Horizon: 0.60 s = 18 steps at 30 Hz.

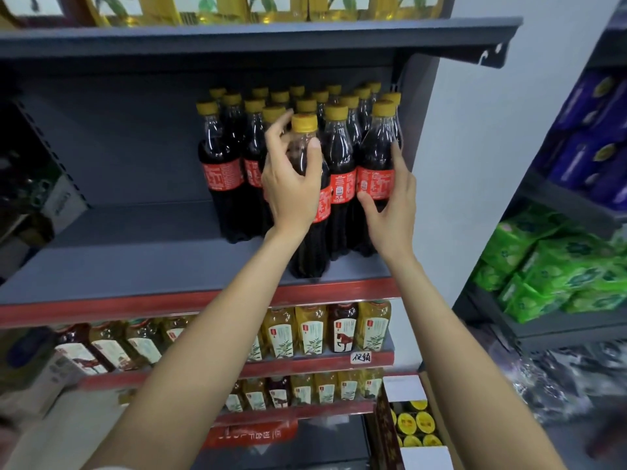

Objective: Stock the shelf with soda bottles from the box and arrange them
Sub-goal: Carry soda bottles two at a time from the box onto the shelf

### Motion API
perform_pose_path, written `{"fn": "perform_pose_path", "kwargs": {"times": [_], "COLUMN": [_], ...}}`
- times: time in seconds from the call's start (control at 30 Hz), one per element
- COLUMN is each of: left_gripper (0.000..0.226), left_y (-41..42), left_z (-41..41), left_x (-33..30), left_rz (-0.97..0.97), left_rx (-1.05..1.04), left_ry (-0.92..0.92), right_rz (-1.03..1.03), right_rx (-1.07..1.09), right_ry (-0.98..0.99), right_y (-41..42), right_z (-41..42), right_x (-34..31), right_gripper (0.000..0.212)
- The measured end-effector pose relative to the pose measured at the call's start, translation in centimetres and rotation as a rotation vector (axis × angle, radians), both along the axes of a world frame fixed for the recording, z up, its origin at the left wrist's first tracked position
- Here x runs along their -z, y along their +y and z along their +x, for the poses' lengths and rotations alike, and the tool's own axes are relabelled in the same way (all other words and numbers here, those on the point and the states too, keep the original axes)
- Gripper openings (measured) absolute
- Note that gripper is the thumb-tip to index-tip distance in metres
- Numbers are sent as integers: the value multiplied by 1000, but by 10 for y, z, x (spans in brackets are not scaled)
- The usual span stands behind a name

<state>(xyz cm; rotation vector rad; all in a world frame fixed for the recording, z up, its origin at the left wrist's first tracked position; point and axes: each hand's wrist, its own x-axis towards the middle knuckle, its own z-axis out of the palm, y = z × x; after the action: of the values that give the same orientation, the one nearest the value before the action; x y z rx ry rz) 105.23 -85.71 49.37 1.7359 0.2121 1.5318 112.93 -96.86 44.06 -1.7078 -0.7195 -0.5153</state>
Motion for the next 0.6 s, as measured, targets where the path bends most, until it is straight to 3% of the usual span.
{"fn": "perform_pose_path", "kwargs": {"times": [0.33,0.47,0.6], "left_gripper": [58,53,30], "left_y": [3,8,36], "left_z": [-16,-50,-121], "left_x": [13,15,25], "left_rz": [178,180,133], "left_rx": [-13,44,24], "left_ry": [189,196,64], "right_rz": [-49,54,209], "right_rx": [44,124,46], "right_ry": [12,-136,-339], "right_y": [-2,-1,24], "right_z": [-16,-58,-133], "right_x": [11,-1,-13], "right_gripper": [83,63,34]}}
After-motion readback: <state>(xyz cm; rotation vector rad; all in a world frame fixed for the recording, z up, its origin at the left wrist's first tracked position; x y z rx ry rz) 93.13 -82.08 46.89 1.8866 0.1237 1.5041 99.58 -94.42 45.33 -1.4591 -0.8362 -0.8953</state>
